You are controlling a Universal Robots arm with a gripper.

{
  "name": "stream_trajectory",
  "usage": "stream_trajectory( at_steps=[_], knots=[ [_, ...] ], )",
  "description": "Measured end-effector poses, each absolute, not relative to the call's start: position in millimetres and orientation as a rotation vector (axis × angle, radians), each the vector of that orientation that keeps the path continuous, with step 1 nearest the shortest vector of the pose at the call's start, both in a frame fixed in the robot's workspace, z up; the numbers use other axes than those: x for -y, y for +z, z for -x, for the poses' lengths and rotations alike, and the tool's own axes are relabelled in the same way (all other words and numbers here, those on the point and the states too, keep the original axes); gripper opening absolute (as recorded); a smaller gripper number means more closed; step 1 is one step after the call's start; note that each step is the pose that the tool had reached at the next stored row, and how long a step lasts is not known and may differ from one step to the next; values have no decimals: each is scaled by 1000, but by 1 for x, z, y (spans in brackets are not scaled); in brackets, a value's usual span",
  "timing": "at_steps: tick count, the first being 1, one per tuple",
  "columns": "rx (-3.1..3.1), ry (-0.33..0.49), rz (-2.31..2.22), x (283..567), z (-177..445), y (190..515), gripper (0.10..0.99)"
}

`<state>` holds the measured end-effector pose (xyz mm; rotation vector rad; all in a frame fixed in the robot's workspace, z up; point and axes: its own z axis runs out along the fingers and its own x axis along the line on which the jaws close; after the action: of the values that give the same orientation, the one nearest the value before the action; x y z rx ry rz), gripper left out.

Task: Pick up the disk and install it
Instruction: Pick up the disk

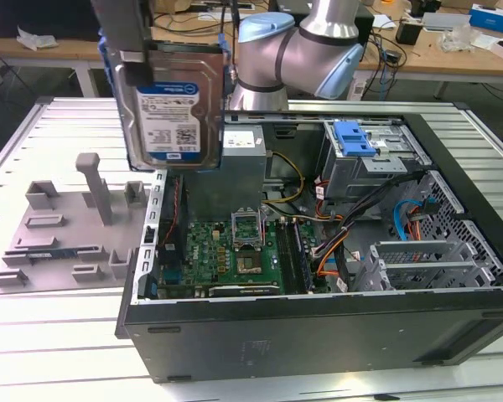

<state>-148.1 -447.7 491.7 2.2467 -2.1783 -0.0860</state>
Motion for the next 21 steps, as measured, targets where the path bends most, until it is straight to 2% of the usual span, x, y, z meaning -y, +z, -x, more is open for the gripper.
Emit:
stream_trajectory(
  at_steps=[21],
  knots=[
    [2170,-73,-2243,470,51,481,369]
  ],
)
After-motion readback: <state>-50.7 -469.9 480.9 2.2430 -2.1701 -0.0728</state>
